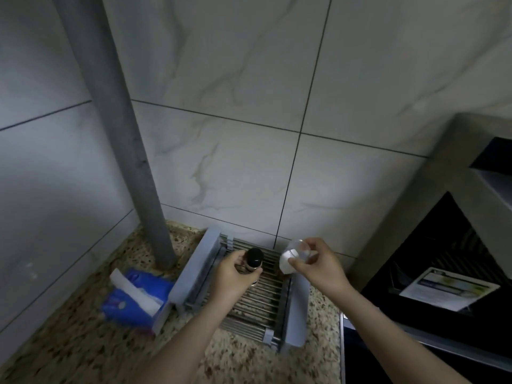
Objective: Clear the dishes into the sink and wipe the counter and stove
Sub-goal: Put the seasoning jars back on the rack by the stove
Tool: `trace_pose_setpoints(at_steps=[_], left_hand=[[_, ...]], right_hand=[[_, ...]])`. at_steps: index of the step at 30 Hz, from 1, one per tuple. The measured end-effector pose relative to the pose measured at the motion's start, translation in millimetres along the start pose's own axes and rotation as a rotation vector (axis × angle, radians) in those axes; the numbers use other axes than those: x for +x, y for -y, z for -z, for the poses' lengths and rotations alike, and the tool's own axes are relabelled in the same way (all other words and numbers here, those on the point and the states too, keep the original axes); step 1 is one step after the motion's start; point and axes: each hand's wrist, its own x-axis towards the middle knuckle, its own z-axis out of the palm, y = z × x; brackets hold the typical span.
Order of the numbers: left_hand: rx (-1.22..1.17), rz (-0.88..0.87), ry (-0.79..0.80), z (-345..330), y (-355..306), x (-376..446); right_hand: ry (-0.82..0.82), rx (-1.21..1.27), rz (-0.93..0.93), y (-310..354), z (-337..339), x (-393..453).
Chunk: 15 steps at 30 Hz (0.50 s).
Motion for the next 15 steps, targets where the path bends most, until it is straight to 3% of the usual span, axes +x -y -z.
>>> trace_pose_setpoints(at_steps=[15], left_hand=[[0.135, -0.219, 0.191, -35, 26, 65]], right_hand=[[0.084, -0.452, 0.079, -31, -34, 53]])
